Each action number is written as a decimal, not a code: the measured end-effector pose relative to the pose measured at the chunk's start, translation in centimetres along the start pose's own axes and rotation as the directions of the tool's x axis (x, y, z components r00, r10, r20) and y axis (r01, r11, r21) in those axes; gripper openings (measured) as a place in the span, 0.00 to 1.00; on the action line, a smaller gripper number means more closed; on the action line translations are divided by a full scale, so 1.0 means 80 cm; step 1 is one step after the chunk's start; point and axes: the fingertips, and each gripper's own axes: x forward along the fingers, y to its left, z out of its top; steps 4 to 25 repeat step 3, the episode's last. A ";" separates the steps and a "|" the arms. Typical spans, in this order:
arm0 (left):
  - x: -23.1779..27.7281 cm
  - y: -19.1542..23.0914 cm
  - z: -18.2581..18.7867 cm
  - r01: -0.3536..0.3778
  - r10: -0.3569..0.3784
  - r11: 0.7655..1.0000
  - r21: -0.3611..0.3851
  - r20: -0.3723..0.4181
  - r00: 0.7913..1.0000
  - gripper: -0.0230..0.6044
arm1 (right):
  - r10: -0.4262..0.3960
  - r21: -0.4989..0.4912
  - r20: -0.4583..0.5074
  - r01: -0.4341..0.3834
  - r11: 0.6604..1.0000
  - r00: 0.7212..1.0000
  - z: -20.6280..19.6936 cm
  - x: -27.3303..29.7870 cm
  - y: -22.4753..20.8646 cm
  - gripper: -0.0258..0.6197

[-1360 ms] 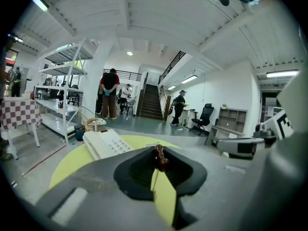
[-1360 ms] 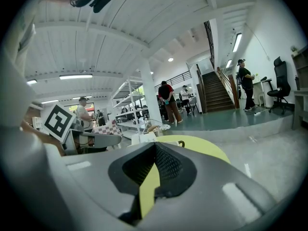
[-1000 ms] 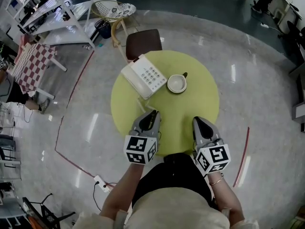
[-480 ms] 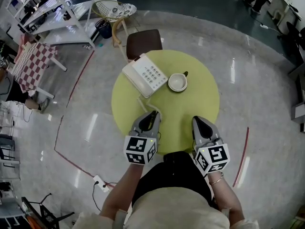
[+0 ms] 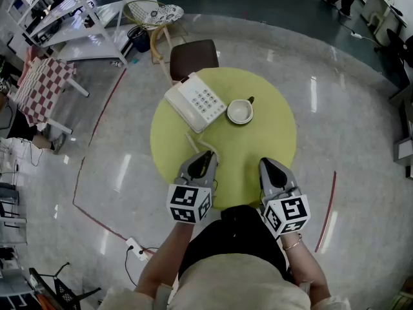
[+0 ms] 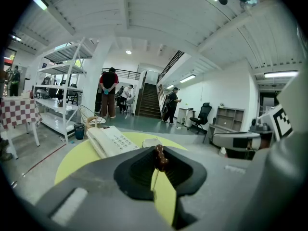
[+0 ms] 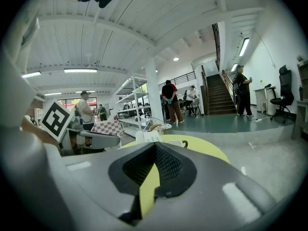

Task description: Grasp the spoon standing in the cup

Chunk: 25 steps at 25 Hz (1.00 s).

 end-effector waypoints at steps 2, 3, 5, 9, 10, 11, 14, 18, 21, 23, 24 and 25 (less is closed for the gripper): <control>-0.001 0.002 0.000 -0.003 0.003 1.000 -0.001 0.000 1.000 0.10 | -0.001 0.000 0.000 0.001 1.000 1.000 0.000 0.001 0.000 0.04; -0.001 0.003 -0.001 -0.004 0.004 1.000 -0.002 0.000 1.000 0.10 | -0.001 -0.001 0.000 0.001 1.000 1.000 -0.001 0.001 0.000 0.04; -0.001 0.003 -0.001 -0.004 0.004 1.000 -0.002 0.000 1.000 0.10 | -0.001 -0.001 0.000 0.001 1.000 1.000 -0.001 0.001 0.000 0.04; -0.001 0.003 -0.001 -0.004 0.004 1.000 -0.002 0.000 1.000 0.10 | -0.001 -0.001 0.000 0.001 1.000 1.000 -0.001 0.001 0.000 0.04; -0.001 0.003 -0.001 -0.004 0.004 1.000 -0.002 0.000 1.000 0.10 | -0.001 -0.001 0.000 0.001 1.000 1.000 -0.001 0.001 0.000 0.04; -0.001 0.003 -0.001 -0.004 0.004 1.000 -0.002 0.000 1.000 0.10 | -0.001 -0.001 0.000 0.001 1.000 1.000 -0.001 0.001 0.000 0.04; -0.001 0.003 -0.001 -0.004 0.004 1.000 -0.002 0.000 1.000 0.10 | -0.001 -0.001 0.000 0.001 1.000 1.000 -0.001 0.001 0.000 0.04; -0.001 0.003 -0.001 -0.004 0.004 1.000 -0.002 0.000 1.000 0.10 | -0.001 -0.001 0.000 0.001 1.000 1.000 -0.001 0.001 0.000 0.04; -0.001 0.003 -0.001 -0.004 0.004 1.000 -0.002 0.000 1.000 0.10 | -0.001 -0.001 0.000 0.001 1.000 1.000 -0.001 0.001 0.000 0.04; -0.001 0.003 -0.001 -0.004 0.004 1.000 -0.002 0.000 1.000 0.10 | -0.001 -0.001 0.000 0.001 1.000 1.000 -0.001 0.001 0.000 0.04; -0.001 0.003 -0.001 -0.004 0.004 1.000 -0.002 0.000 1.000 0.10 | -0.001 -0.001 0.000 0.001 1.000 1.000 -0.001 0.001 0.000 0.04; -0.001 0.003 -0.001 -0.004 0.004 1.000 -0.002 0.000 1.000 0.10 | -0.001 -0.001 0.000 0.001 1.000 1.000 -0.001 0.001 0.000 0.04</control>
